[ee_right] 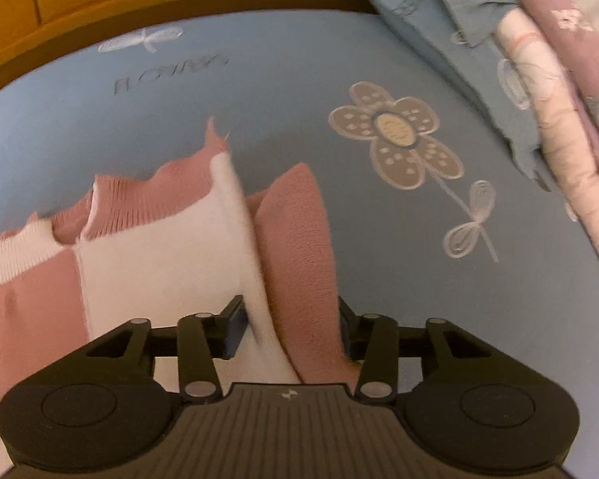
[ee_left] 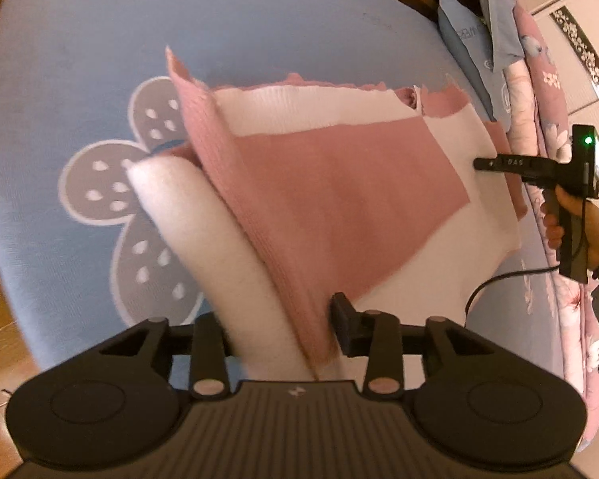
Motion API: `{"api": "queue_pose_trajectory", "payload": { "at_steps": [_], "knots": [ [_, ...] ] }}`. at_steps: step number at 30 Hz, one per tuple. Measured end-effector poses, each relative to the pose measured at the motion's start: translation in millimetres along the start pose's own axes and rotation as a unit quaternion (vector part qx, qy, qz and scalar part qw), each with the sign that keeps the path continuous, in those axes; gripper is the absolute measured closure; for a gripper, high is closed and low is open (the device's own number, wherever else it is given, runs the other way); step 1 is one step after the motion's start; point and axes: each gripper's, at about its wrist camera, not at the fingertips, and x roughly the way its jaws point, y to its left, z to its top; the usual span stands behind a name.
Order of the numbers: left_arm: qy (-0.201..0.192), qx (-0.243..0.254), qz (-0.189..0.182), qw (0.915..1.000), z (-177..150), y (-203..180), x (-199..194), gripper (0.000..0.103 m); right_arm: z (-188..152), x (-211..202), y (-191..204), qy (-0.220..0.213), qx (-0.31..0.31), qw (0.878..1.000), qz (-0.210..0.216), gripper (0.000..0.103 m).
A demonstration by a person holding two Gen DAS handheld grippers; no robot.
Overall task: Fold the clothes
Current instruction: 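Open both tools and release the folded sweater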
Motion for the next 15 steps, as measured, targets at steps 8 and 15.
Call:
{"api": "queue_pose_trajectory", "payload": {
  "at_steps": [8, 15],
  "knots": [
    [-0.038, 0.055, 0.037, 0.9971, 0.6, -22.2, -39.7, 0.056, -40.2, -92.5, -11.9, -0.047, 0.037, 0.998, 0.018, 0.031],
    [-0.094, 0.066, -0.005, 0.9933, 14.6, -43.7, -3.6, 0.048, -136.8, -131.2, 20.1, 0.0, 0.086, 0.989, 0.12, 0.031]
  ]
}}
